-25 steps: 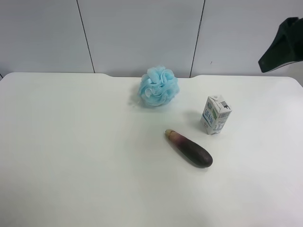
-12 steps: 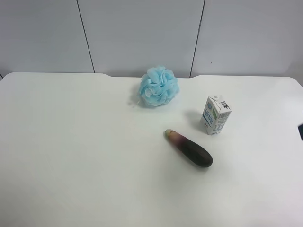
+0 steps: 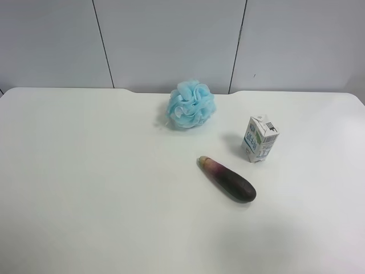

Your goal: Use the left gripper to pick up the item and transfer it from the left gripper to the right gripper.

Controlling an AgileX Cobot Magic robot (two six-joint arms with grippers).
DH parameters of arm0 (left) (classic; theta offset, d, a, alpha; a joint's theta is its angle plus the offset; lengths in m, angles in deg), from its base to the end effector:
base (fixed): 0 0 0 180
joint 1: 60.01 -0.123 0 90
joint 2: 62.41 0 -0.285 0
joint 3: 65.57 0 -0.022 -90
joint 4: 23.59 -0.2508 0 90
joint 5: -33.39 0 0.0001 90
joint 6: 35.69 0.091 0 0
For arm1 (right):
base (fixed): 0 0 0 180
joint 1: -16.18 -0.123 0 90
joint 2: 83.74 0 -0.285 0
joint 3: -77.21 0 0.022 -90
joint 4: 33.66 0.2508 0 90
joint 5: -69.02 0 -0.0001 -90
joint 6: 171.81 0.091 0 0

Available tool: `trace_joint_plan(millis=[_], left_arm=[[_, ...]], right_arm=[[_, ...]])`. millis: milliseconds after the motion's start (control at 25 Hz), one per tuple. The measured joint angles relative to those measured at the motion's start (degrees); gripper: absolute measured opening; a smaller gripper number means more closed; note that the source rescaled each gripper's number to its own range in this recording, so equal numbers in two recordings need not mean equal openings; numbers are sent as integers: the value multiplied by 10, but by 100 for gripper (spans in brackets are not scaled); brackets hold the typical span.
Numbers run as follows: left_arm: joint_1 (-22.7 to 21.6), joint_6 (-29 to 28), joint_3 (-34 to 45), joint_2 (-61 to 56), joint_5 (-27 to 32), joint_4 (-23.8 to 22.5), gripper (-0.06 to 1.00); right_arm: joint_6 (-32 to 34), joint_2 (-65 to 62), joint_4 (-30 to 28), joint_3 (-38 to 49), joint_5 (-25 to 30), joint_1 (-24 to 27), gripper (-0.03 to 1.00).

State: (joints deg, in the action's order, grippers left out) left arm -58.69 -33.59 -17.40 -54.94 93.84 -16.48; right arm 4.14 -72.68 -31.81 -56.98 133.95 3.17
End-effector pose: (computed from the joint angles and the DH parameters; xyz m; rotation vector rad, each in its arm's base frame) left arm -0.0068 -0.0096 0.2802 0.0666 2.0217 -0.1394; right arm -0.0049 0.0016 0.2852 -0.3184 2.1042 0.1316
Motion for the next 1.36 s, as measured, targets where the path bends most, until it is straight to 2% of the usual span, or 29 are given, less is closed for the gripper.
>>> trace_joint_plan(millis=[240,400,600,960,1040,1240,1360], left_arm=[[0,0,0,0,0,0,100],[0,0,0,0,0,0,100],[0,0,0,0,0,0,100],[0,0,0,0,0,0,100],[0,0,0,0,0,0,100],[0,0,0,0,0,0,100],[0,0,0,0,0,0,100]], right_arm=[[-3,-34,-13,5,-1,0,100],[-1,-34,-14,19,-29,0,100],[18,-34,-26,24,-39,0,100],[20,-34,-28,24,-41,2,100],[20,-34,-28,24,-41,14,100],[20,-34,-28,24,-41,89,100],[20,-34,-28,24,-41,100,100]])
